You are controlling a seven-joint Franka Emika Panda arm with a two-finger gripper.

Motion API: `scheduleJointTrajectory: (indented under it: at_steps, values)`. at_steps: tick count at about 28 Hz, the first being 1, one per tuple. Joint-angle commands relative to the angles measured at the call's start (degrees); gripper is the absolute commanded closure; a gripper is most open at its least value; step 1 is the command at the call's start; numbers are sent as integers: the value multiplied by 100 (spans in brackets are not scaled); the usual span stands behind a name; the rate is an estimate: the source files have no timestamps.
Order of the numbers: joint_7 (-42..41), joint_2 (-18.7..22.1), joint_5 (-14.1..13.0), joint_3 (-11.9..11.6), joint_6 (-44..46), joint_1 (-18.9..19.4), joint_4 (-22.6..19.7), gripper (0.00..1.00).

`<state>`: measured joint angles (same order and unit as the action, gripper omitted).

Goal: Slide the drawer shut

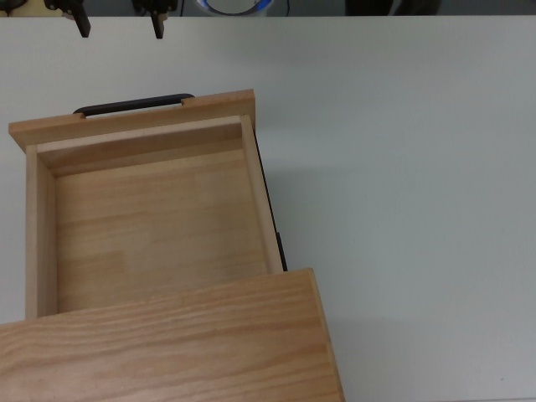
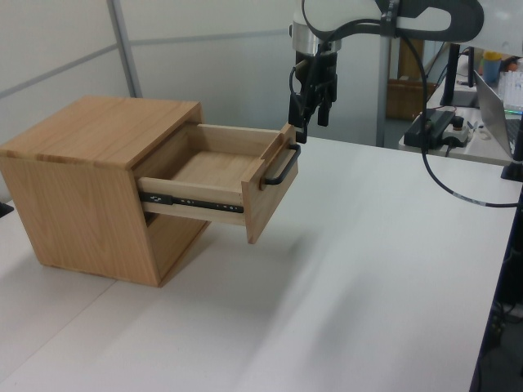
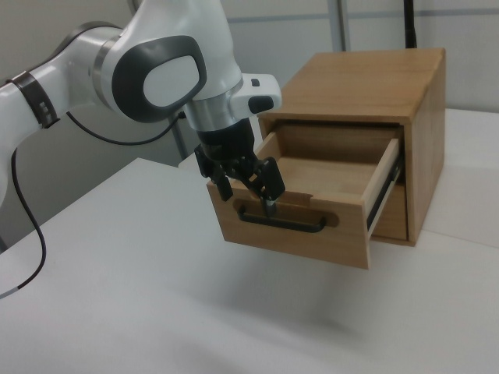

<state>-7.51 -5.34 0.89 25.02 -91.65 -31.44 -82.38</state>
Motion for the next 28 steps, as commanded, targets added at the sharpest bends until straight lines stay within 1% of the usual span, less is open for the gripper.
scheduleJointTrajectory:
  at_steps: [1,2,4,5,9,10,11,12,25,28]
  values:
    - [-224,68,-142,-6,-20,-46,-94,0]
    - [-242,68,-142,-6,-20,-46,-94,0]
    - [-312,68,-142,-6,-20,-46,-94,9]
    - [-347,68,-142,-6,-20,-46,-103,23]
    - [-347,68,-142,-6,-3,-46,-112,68]
    - [-347,68,-142,-6,6,-46,-120,88]
    - [-347,68,-142,-6,15,-46,-129,97]
    - [-347,68,-142,-6,24,-46,-129,100]
    - [-356,-2,-72,2,33,-38,-147,100]
    - [-409,-2,-72,2,33,-29,-208,100]
